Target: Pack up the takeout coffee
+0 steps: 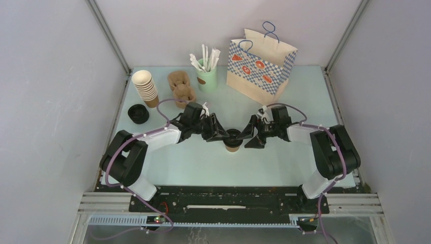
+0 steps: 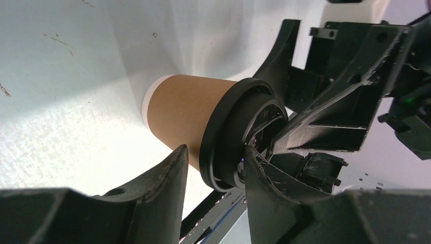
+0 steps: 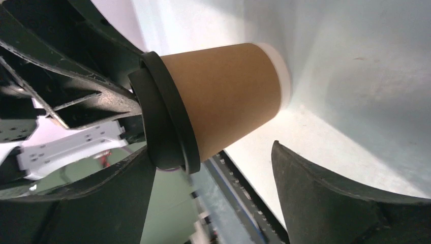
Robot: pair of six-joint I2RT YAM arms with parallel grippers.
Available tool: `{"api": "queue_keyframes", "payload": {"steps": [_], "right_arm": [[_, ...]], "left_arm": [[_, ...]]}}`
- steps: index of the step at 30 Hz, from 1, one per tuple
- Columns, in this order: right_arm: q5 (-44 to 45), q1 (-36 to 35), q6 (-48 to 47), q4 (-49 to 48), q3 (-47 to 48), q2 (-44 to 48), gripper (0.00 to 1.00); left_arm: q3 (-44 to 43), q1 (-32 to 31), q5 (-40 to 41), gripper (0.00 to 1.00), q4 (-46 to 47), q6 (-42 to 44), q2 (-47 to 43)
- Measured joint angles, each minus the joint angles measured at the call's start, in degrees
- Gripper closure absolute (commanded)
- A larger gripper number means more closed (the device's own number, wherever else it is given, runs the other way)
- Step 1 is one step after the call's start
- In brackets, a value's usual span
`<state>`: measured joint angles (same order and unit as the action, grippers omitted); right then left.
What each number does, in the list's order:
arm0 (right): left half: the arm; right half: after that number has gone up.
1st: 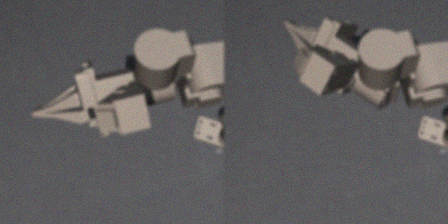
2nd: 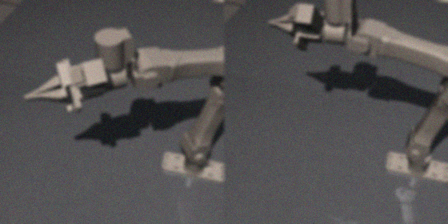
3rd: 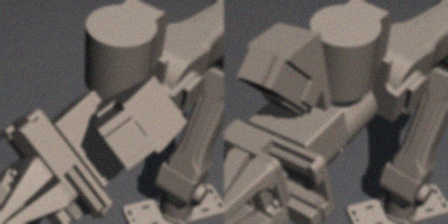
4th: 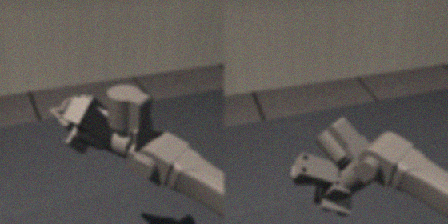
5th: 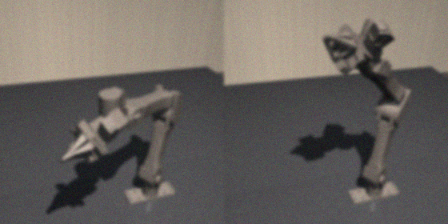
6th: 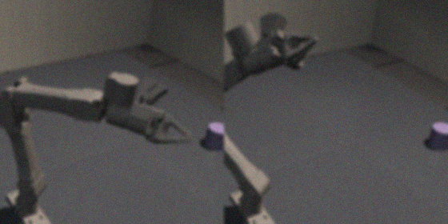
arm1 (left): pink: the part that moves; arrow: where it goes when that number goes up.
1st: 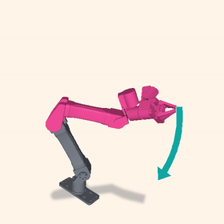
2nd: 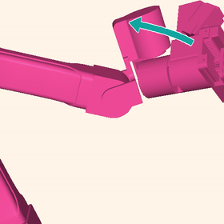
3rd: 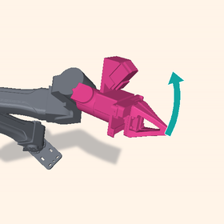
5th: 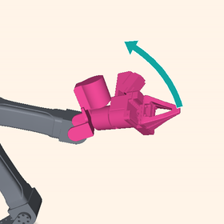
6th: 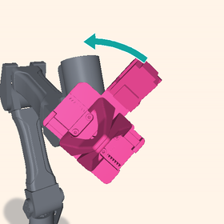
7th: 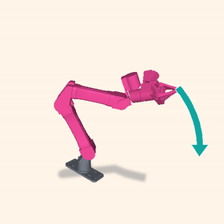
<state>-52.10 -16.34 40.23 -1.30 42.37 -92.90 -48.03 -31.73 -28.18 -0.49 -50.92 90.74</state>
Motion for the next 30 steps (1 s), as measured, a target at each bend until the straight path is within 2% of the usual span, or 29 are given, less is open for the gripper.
{"api": "queue_keyframes", "payload": {"steps": [3, 5, 6, 8, 10, 12, 16, 19, 24, 27, 30], "right_arm": [[-1.75, -0.42, 0.63, -2.62, -0.70, -2.91, 0.28], [-3.67, -0.48, 1.09, -6.32, -1.07, -4.33, 0.32], [-4.76, -0.48, 1.33, -8.20, -1.38, -5.07, 0.30], [-6.32, -0.46, 1.70, -10.62, -1.53, -6.05, 0.20], [-5.77, -0.52, 1.97, -11.54, -1.86, -5.68, 0.04], [-3.61, -0.74, 2.36, -10.21, -2.73, -3.93, 0.01], [-0.04, -0.74, 1.95, -1.73, -2.56, 3.80, 0.00], [0.31, 0.92, 0.50, 4.48, 0.44, 9.66, 0.00], [2.99, 7.02, -5.84, 16.55, 5.42, 16.65, 0.01], [5.70, 10.49, -10.97, 24.46, 6.01, 20.70, 0.00], [9.01, 11.85, -15.65, 31.67, 6.03, 22.97, 0.00]], "left_arm": [[-0.11, -0.02, 0.07, 0.53, -0.24, 0.04, 0.02], [-0.11, -0.02, 0.11, 0.53, -0.26, 0.04, 0.02], [-0.11, -0.02, 0.11, 0.53, -0.26, 0.07, 0.02], [-0.20, -0.02, 0.13, 0.50, -0.52, 0.17, -0.04], [-0.79, -0.04, 0.48, 0.40, -1.75, 0.87, -0.15], [-1.53, -0.11, 1.42, 0.28, -3.85, 2.05, -0.52], [-3.45, -0.15, 6.10, 0.09, -12.81, 5.55, -3.02], [-5.97, -0.20, 10.62, 0.01, -20.70, 8.61, -4.92], [-10.29, -1.44, 19.67, 0.00, -31.15, 12.35, -9.92], [-15.39, -5.27, 23.47, 0.00, -35.41, 14.88, -11.28], [-22.84, -9.81, 25.35, 0.00, -38.53, 17.57, -8.46]]}}
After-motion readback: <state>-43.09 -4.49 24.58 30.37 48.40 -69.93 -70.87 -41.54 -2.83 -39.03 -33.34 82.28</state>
